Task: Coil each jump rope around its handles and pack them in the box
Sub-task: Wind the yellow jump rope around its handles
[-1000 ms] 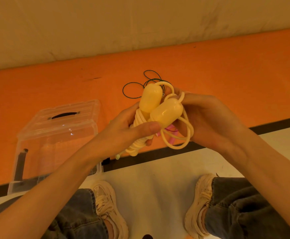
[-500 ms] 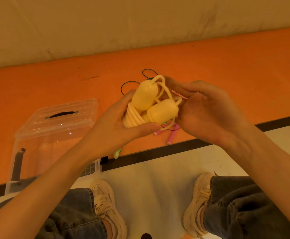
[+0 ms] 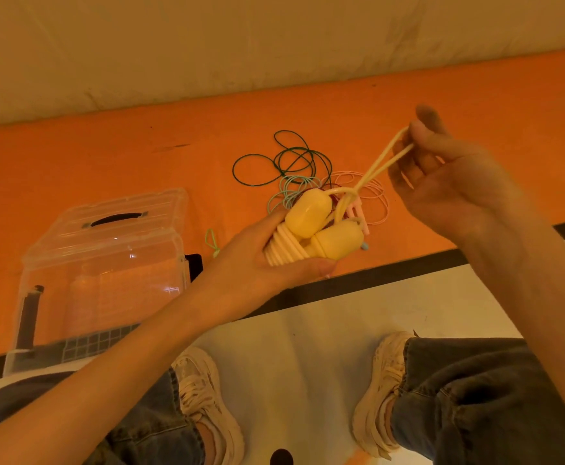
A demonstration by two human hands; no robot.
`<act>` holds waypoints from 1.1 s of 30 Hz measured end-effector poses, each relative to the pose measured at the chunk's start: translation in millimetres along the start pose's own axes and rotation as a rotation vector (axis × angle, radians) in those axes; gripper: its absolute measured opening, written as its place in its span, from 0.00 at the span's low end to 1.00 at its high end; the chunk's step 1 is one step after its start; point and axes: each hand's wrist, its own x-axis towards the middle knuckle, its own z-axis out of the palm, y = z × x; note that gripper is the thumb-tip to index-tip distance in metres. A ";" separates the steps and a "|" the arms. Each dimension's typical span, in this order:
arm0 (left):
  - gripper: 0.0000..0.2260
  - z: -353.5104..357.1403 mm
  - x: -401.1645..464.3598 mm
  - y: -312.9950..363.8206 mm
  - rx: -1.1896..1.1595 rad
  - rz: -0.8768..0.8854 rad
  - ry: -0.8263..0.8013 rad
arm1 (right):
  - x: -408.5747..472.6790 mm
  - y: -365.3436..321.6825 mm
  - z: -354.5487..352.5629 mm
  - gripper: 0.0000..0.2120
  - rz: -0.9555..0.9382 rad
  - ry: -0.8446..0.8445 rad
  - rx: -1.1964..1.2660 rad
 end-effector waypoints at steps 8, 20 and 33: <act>0.23 -2.8 -9.0 -9.0 0.166 0.031 0.068 | -1.0 9.3 6.7 0.08 0.209 -0.191 -0.351; 0.21 -6.8 -9.4 -9.6 0.391 0.097 0.073 | -6.3 26.5 10.7 0.16 0.051 -0.373 -0.854; 0.24 -2.9 -11.3 -18.6 0.799 0.154 0.125 | -10.4 32.1 11.1 0.05 -0.178 -0.384 -1.311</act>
